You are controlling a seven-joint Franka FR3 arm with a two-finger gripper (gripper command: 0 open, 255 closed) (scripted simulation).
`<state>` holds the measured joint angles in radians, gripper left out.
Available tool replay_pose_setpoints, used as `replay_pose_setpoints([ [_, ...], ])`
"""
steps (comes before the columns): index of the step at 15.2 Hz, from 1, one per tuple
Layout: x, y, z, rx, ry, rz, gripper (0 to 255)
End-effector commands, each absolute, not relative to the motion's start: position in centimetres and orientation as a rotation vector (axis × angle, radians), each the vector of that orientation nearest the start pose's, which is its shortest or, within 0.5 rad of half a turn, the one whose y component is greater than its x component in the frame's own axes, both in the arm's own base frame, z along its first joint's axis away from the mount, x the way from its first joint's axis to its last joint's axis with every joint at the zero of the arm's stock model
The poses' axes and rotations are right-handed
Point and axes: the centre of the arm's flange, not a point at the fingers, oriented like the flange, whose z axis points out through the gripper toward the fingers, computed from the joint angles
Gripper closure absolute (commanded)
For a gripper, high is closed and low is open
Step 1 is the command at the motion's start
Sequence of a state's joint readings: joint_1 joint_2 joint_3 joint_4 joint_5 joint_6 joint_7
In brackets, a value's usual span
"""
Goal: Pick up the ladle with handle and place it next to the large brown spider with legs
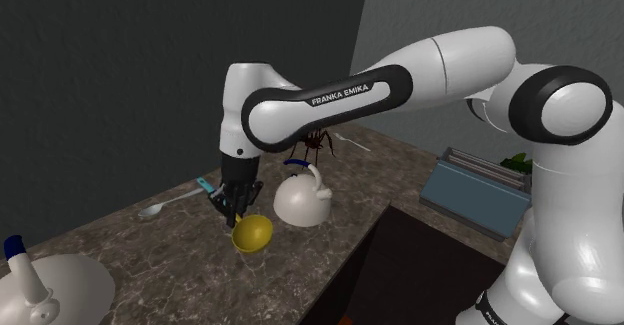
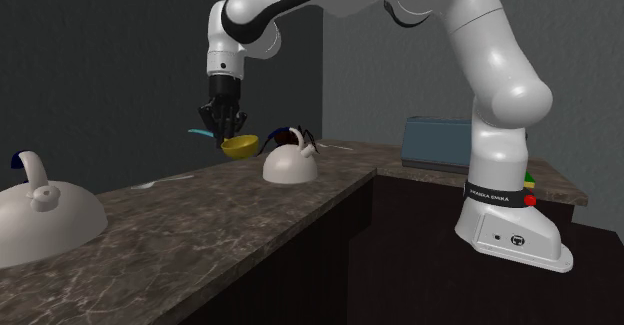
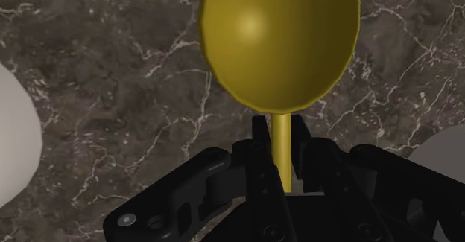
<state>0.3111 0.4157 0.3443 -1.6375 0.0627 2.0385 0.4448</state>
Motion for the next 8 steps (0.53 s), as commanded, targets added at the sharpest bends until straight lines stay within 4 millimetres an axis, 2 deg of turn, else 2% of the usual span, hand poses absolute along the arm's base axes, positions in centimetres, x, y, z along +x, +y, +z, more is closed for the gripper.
replay_pose_setpoints([
  [1, 54.2, 38.9, 40.0, -2.961, -0.23, 0.14, 255],
  [8, 54.2, 38.9, 43.7, -2.961, -0.23, 0.14, 255],
])
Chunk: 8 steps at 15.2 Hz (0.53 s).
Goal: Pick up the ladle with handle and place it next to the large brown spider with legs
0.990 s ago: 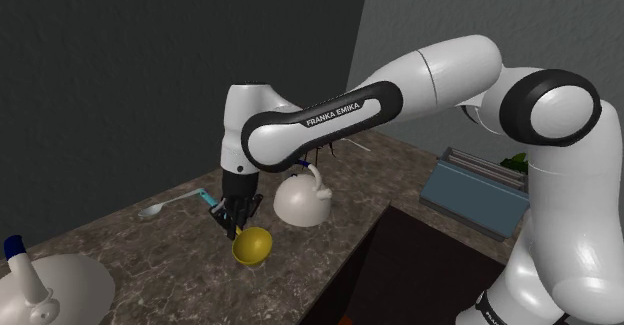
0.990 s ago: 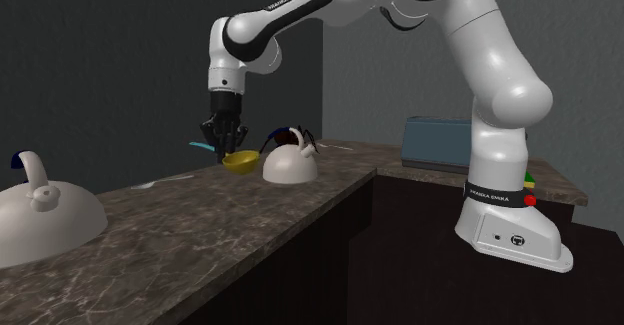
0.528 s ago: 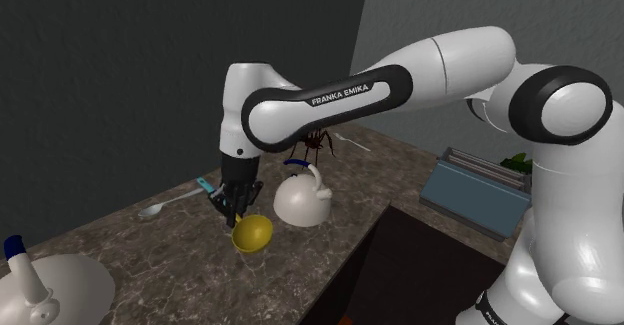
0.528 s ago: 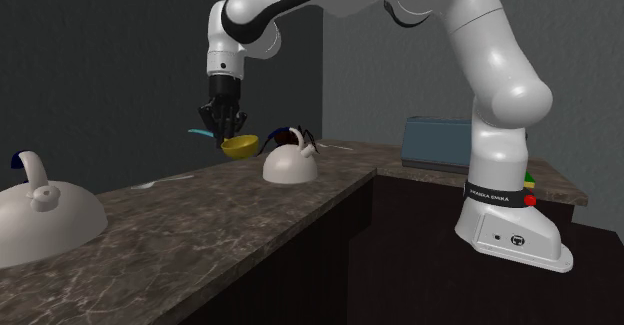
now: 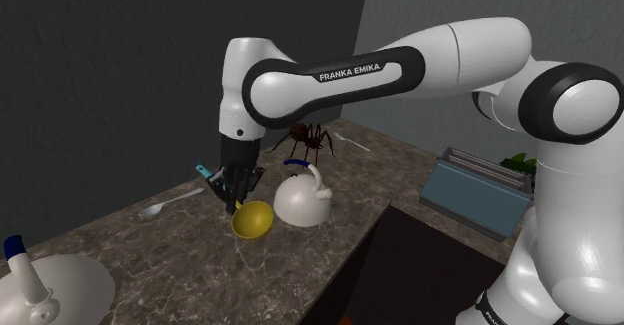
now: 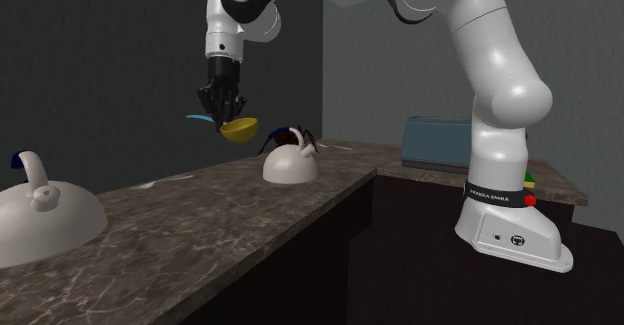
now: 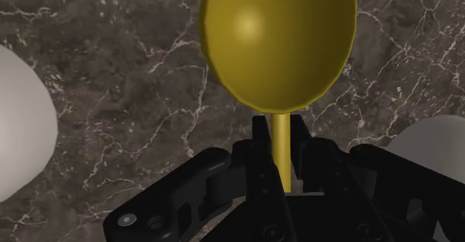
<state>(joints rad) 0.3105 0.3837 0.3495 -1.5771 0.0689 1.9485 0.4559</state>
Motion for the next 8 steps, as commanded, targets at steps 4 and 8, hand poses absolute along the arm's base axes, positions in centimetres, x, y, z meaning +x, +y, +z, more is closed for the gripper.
replay_pose_setpoints([
  [4, 54.2, 38.9, 45.6, -2.961, -0.23, 0.14, 255],
  [8, 56.0, 33.9, 45.6, -2.961, -0.23, 0.14, 255],
])
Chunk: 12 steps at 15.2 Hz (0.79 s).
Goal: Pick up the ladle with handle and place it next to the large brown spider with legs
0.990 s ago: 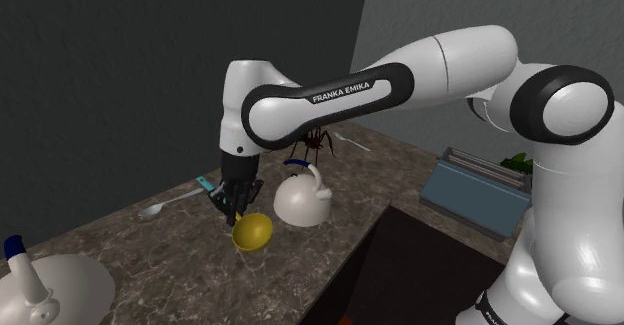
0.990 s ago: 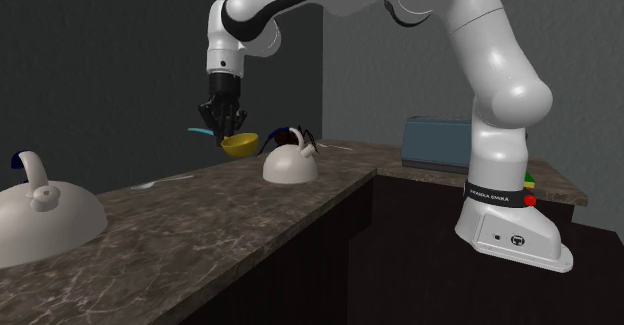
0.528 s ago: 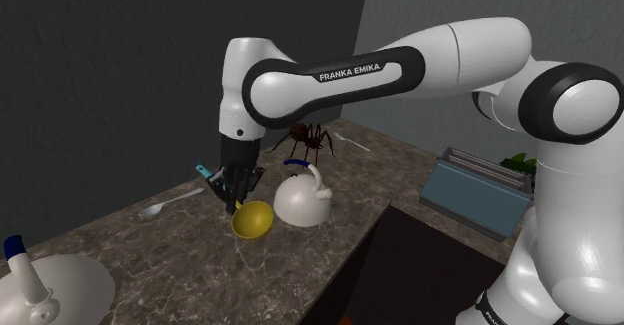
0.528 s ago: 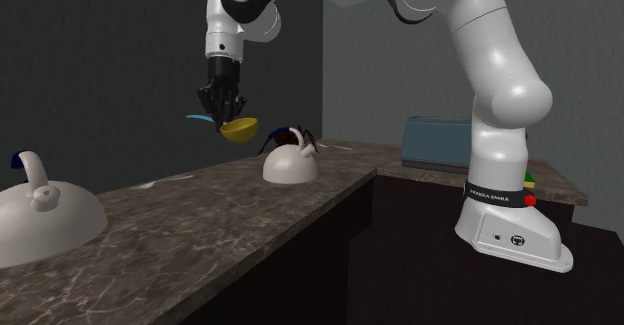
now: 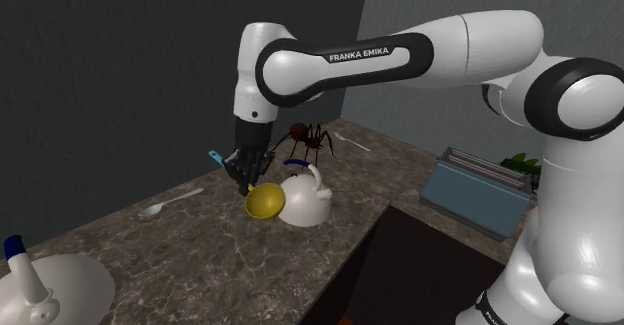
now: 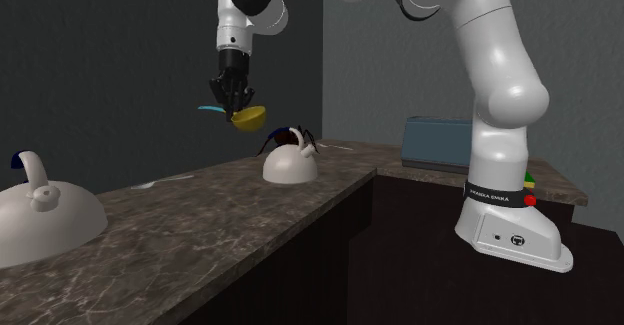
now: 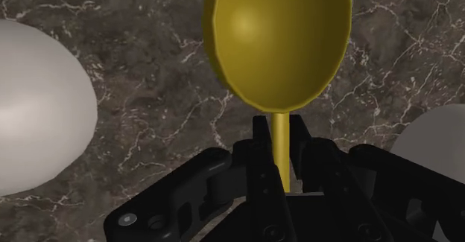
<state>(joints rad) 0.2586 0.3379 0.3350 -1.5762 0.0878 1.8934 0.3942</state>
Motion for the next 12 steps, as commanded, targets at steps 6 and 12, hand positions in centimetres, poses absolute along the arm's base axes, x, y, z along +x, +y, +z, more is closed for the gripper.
replay_pose_setpoints([
  [6, 58.7, 26.5, 45.6, -2.961, -0.23, 0.14, 255],
  [12, 61.4, 19.0, 45.6, -2.961, -0.23, 0.14, 255],
])
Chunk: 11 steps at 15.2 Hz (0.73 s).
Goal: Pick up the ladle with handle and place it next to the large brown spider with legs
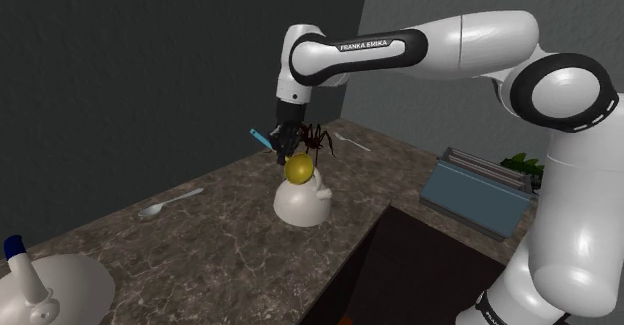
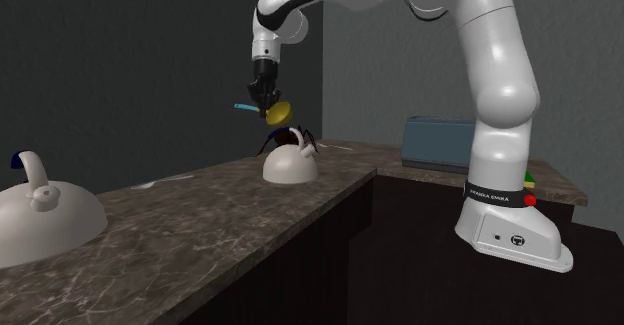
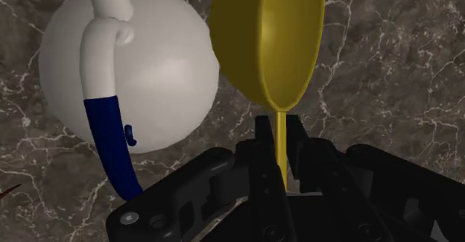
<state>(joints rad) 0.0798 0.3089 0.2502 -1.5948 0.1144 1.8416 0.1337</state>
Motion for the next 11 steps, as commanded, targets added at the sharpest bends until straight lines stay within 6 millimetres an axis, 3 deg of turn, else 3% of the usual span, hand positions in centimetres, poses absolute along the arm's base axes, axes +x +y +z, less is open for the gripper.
replay_pose_setpoints([
  [1, 61.9, 17.8, 45.6, -2.961, -0.23, 0.14, 255],
  [11, 66.4, 5.4, 45.6, -2.961, -0.23, 0.14, 255],
])
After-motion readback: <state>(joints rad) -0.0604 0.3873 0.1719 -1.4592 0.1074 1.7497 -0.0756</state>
